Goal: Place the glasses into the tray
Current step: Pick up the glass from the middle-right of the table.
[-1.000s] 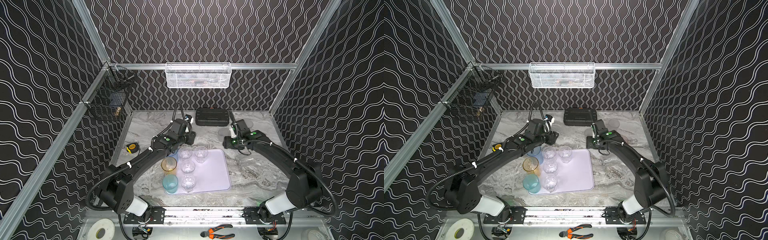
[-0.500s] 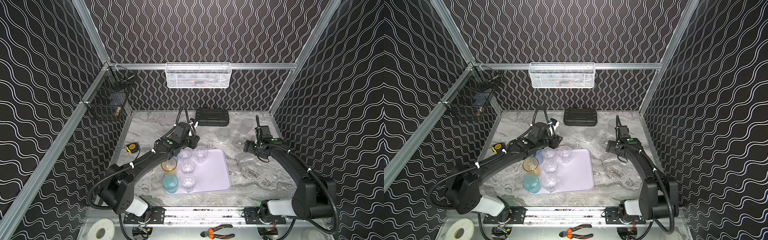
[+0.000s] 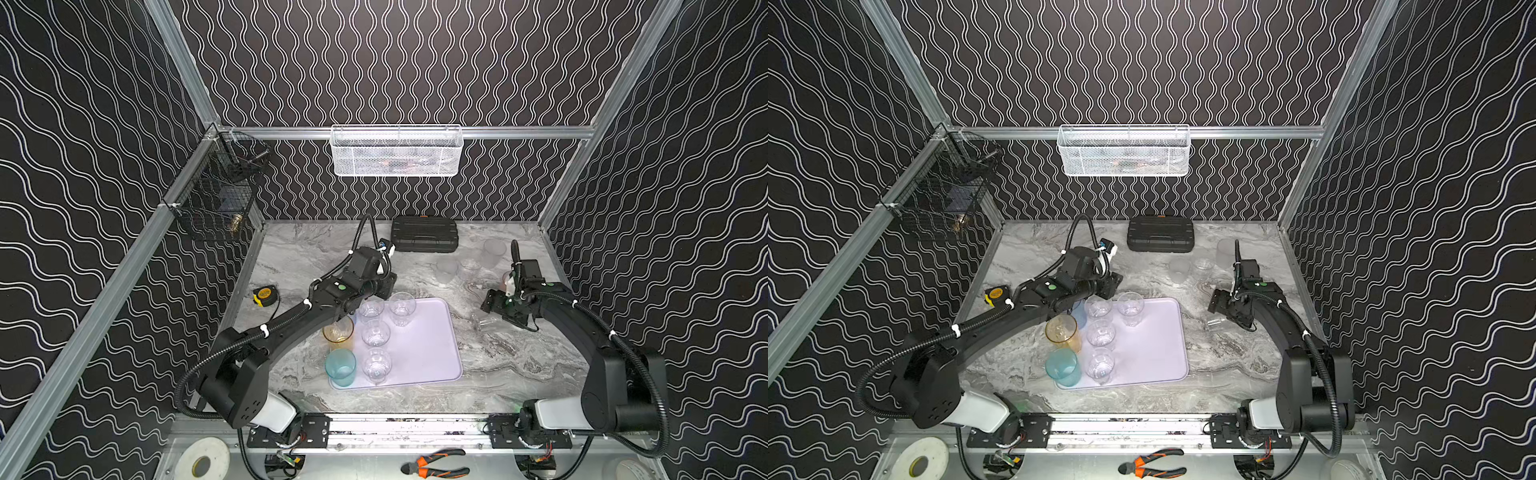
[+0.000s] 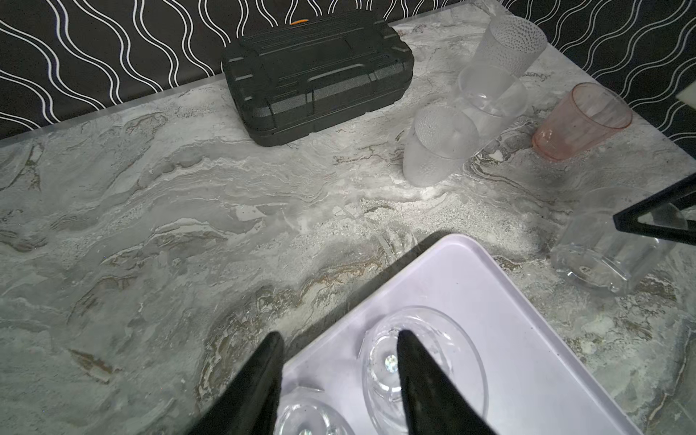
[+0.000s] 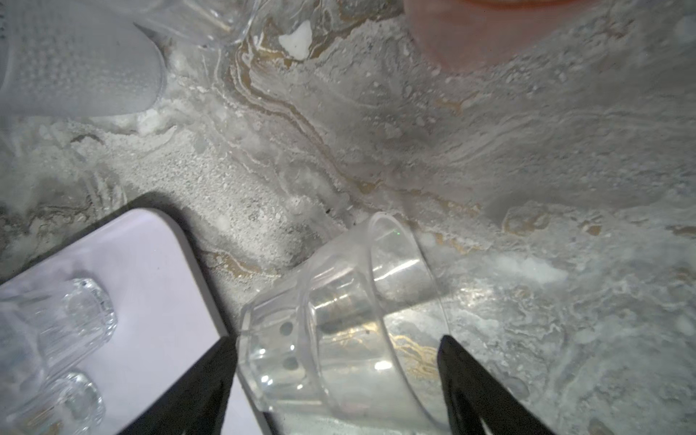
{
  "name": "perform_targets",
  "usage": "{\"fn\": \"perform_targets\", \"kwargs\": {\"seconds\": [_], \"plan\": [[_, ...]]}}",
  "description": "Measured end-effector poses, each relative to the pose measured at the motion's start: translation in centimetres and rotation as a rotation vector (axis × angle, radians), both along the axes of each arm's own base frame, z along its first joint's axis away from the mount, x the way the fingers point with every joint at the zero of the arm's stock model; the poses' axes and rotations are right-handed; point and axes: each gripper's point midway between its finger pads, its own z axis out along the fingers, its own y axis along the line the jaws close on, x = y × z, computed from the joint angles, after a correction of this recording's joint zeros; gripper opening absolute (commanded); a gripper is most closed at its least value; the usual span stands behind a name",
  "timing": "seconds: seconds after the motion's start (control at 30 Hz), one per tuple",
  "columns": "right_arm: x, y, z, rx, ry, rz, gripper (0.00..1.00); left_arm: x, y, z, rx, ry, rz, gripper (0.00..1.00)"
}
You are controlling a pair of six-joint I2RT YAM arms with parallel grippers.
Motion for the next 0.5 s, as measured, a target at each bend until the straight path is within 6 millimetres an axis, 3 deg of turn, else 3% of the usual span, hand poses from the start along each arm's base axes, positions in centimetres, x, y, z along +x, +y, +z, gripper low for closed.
{"fn": "perform_targets", "kwargs": {"seconds": [0.27,0.5], "plan": [[-2.1,1.4,0.2,0.081,0.042,0.030,0.78,0.1,0.1,-0.4,0.011,0.005,0.004,0.53],[-3.5,2.5,-0.2,0.152,0.070,0.040,0.66,0.2,0.1,-1.0,0.022,0.015,0.009,0.53]]}}
